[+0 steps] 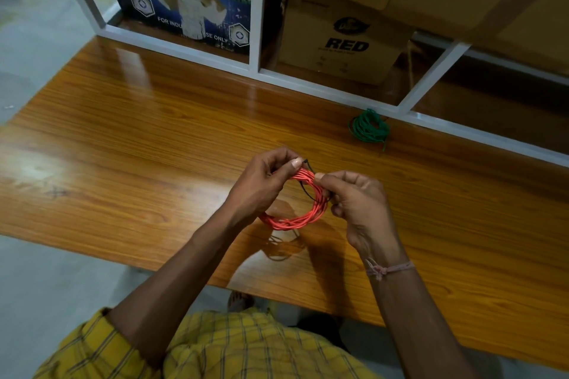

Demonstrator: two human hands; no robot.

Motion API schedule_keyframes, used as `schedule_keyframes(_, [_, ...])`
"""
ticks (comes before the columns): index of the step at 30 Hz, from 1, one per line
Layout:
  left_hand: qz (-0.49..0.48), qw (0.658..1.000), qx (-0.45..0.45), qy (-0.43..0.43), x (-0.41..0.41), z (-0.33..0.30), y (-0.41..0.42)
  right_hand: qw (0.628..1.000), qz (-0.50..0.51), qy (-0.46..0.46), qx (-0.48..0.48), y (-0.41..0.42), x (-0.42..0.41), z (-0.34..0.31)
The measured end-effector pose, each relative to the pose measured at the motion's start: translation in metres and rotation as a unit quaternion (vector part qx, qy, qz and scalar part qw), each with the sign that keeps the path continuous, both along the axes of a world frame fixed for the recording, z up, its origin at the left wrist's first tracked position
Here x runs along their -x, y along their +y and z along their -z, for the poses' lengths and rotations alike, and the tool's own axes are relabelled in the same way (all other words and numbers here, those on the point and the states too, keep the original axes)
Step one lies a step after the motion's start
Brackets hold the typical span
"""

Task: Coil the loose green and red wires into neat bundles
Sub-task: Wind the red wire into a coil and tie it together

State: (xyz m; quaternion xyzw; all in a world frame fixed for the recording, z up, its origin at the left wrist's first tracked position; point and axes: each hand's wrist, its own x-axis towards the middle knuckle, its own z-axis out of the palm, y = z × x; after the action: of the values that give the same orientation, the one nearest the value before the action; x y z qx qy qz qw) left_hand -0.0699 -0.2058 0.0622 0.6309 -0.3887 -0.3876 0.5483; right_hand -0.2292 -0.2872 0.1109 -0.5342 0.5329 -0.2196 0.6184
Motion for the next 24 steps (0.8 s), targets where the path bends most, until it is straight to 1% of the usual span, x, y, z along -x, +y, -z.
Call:
schedule_keyframes(11, [0.016, 1.0, 0.009, 0.0, 0.001, -0.002, -0.001, 1.0, -0.001, -0.019, 0.002, -0.001, 0.002, 0.004])
schedule_keyframes(21, [0.022, 0.999, 0.024, 0.012, 0.005, -0.004, -0.001, 0.998, 0.002, -0.032, 0.052, 0.001, 0.007, 0.007])
schedule_keyframes(24, [0.014, 1.0, 0.022, 0.007, 0.005, -0.003, 0.0, 0.999, -0.01, -0.025, 0.041, 0.0, 0.011, 0.004])
